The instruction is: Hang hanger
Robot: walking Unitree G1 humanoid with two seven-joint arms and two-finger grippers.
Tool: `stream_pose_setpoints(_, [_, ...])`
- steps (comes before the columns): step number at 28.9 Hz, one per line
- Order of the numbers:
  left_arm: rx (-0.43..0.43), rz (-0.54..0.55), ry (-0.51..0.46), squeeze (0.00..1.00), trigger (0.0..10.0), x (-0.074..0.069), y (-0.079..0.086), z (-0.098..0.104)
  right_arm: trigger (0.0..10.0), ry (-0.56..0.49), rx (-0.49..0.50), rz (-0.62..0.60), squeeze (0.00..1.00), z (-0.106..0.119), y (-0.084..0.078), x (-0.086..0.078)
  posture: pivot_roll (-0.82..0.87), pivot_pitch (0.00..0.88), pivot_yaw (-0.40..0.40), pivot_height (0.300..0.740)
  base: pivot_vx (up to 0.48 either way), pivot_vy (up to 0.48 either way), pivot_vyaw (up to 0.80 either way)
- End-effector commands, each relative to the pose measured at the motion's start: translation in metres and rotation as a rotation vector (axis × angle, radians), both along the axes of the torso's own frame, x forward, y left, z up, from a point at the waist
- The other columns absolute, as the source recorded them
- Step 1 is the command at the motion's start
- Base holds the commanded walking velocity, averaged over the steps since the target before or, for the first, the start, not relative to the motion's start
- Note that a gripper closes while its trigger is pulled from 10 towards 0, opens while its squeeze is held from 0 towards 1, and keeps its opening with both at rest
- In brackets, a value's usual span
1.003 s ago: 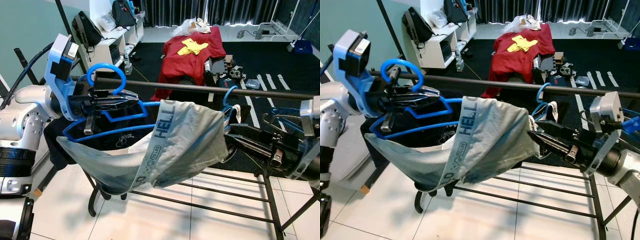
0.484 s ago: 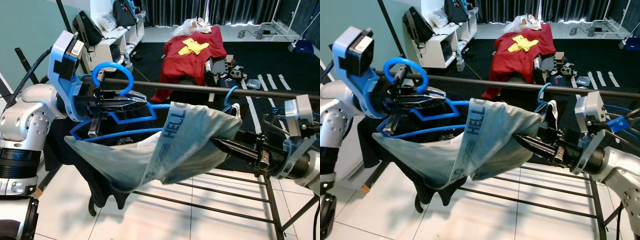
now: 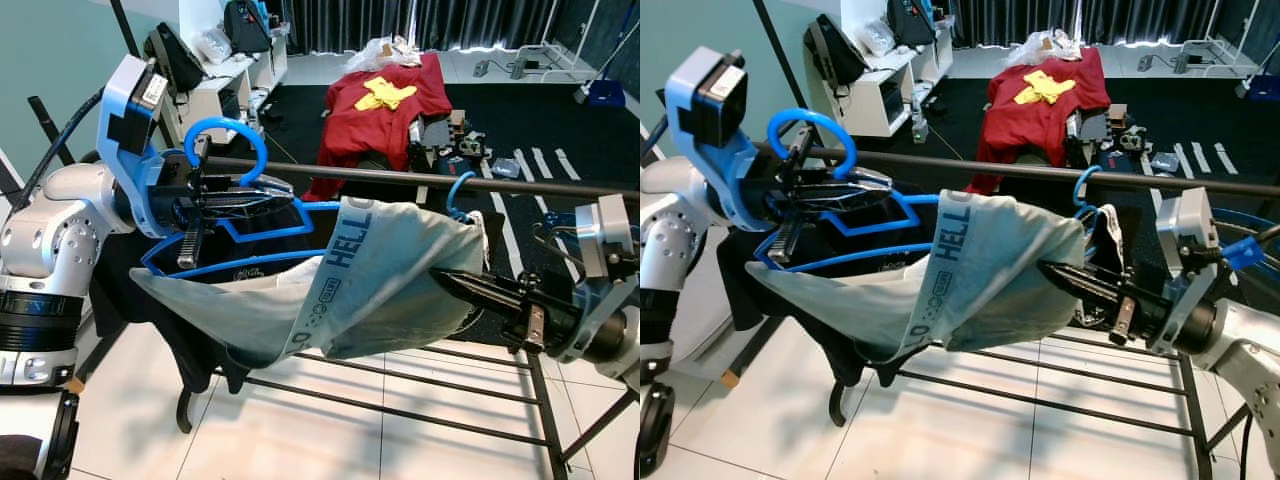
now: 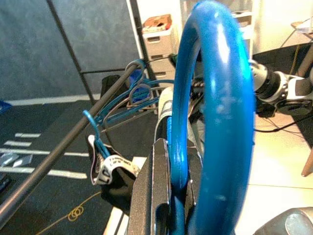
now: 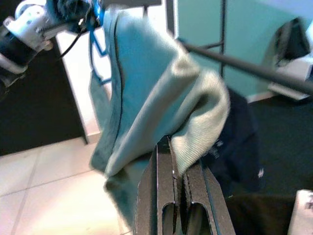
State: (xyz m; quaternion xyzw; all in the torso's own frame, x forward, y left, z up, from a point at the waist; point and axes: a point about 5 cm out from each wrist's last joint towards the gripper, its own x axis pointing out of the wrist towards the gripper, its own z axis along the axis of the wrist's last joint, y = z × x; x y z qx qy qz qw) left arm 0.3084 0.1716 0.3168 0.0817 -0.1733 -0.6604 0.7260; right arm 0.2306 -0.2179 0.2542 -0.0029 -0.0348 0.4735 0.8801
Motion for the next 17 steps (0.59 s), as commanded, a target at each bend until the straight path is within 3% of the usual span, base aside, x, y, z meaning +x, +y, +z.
stream_pose_setpoints(1, [0.010, 0.027, -0.020, 0.00, 0.0, 0.000, 0.007, 0.004, 0.0, -0.028, 0.001, -0.020, 0.00, 0.003, -0.002, 0.001, -0.12, 0.000, 0.063, 0.740, 0.000, 0.000, 0.00])
stream_pose_setpoints(17, [0.035, 0.065, 0.029, 0.00, 0.0, 0.001, 0.018, -0.009, 0.0, -0.100, 0.096, -0.235, 0.00, 0.014, -0.021, 0.021, -0.09, 0.000, 0.053, 0.740, 0.000, 0.000, 0.00])
